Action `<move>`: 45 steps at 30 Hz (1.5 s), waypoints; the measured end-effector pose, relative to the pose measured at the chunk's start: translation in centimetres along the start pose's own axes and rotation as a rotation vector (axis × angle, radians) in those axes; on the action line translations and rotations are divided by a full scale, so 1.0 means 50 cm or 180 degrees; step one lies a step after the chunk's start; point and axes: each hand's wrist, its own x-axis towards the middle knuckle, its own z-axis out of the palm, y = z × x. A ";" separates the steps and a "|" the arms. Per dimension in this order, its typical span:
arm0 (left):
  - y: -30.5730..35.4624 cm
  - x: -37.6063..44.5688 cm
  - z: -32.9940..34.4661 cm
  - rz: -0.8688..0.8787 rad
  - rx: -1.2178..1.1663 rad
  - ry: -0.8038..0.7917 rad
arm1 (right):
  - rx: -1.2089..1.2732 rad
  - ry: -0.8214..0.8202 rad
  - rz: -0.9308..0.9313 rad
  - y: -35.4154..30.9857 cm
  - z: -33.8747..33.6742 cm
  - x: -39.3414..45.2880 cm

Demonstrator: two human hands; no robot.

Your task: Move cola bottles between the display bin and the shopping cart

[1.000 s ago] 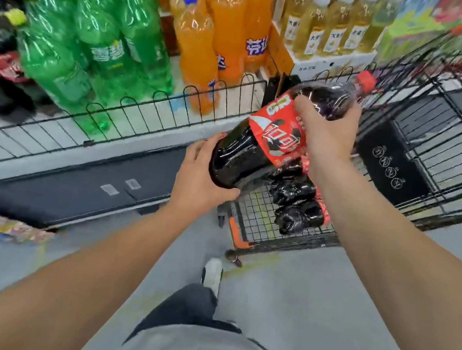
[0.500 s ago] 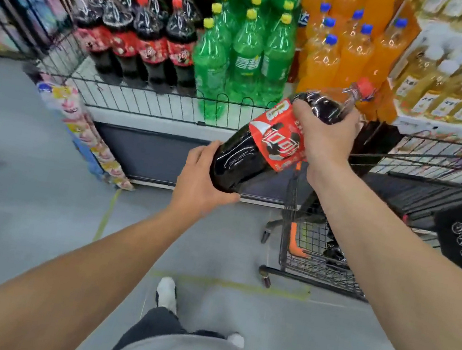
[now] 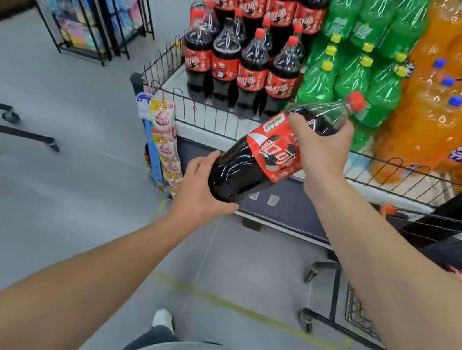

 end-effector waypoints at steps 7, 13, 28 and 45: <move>-0.117 0.119 -0.121 -0.0022 -0.0052 -0.0063 | -0.0042 0.0070 -0.0022 -0.030 0.197 0.009; -0.155 0.222 -0.152 -0.0014 -0.0157 -0.0140 | -0.0061 0.0088 -0.0084 -0.053 0.287 0.061; -0.142 0.638 -0.066 -0.0032 -0.0330 -0.0149 | 0.0104 0.0185 -0.0296 -0.092 0.402 0.392; -0.218 0.909 0.065 0.0069 -0.0379 -0.0997 | -0.0259 0.0499 -0.0395 -0.015 0.450 0.584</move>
